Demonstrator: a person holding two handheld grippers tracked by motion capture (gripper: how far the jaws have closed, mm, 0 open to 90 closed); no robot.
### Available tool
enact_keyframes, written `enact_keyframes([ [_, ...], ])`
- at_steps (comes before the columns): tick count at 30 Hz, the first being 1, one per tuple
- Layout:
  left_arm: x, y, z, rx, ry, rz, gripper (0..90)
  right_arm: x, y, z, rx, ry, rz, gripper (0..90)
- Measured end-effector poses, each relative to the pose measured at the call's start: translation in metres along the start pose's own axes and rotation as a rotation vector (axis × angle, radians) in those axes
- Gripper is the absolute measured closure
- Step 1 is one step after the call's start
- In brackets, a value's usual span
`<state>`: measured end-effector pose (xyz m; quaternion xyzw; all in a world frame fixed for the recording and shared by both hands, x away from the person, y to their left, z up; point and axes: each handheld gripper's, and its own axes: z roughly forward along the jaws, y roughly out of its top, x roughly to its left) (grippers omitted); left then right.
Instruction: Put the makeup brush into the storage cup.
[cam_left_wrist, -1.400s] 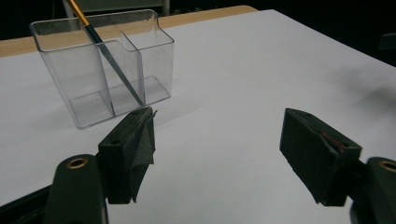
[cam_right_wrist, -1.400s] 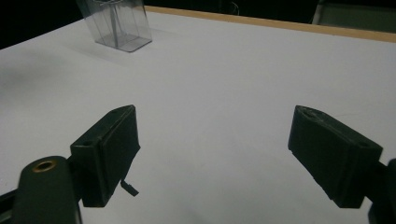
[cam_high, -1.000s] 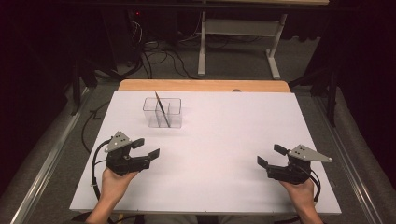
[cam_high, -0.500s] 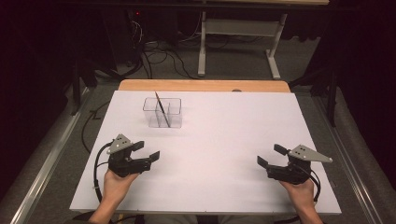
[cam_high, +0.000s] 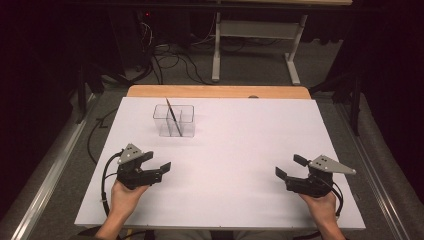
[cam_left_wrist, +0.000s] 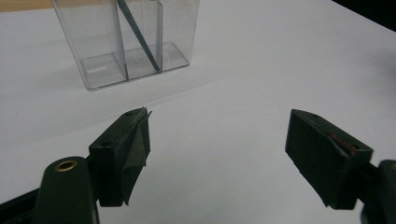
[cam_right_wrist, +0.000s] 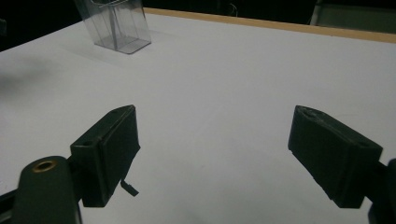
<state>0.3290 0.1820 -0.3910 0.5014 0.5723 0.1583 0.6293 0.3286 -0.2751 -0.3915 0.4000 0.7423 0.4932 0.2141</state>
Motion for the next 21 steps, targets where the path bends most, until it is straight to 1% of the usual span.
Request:
enact_keyframes([
  [2, 0.0014, 0.0006, 0.0003, 0.005, 0.009, -0.004, 22.2, -0.0003, 0.0001, -0.0003, 0.000, -0.003, 0.002, 17.5],
  [4, 0.0013, 0.0012, 0.0003, 0.000, 0.007, -0.014, 22.2, -0.0009, 0.0002, -0.0012, -0.006, -0.010, -0.003, 17.6],
  [5, 0.0016, 0.0016, 0.0001, 0.000, 0.005, -0.013, 22.3, -0.0011, 0.0002, -0.0015, -0.009, -0.012, 0.000, 17.5],
  [9, 0.0015, 0.0025, -0.0005, -0.004, 0.001, -0.018, 22.3, -0.0017, 0.0000, -0.0017, -0.006, -0.018, 0.000, 17.5],
  [11, 0.0016, 0.0030, -0.0002, -0.012, 0.000, -0.027, 22.3, -0.0016, 0.0000, -0.0017, -0.006, -0.017, -0.001, 17.5],
  [16, 0.0017, 0.0036, 0.0000, -0.011, -0.003, -0.028, 22.3, -0.0021, -0.0002, -0.0015, -0.005, -0.015, 0.001, 17.5],
  [19, 0.0017, 0.0033, 0.0003, -0.002, -0.006, -0.017, 22.4, -0.0023, -0.0004, -0.0014, -0.004, -0.014, -0.001, 17.5],
  [21, 0.0014, 0.0033, 0.0009, -0.003, -0.006, -0.018, 22.4, -0.0022, -0.0006, -0.0018, -0.006, -0.016, 0.000, 17.5],
])
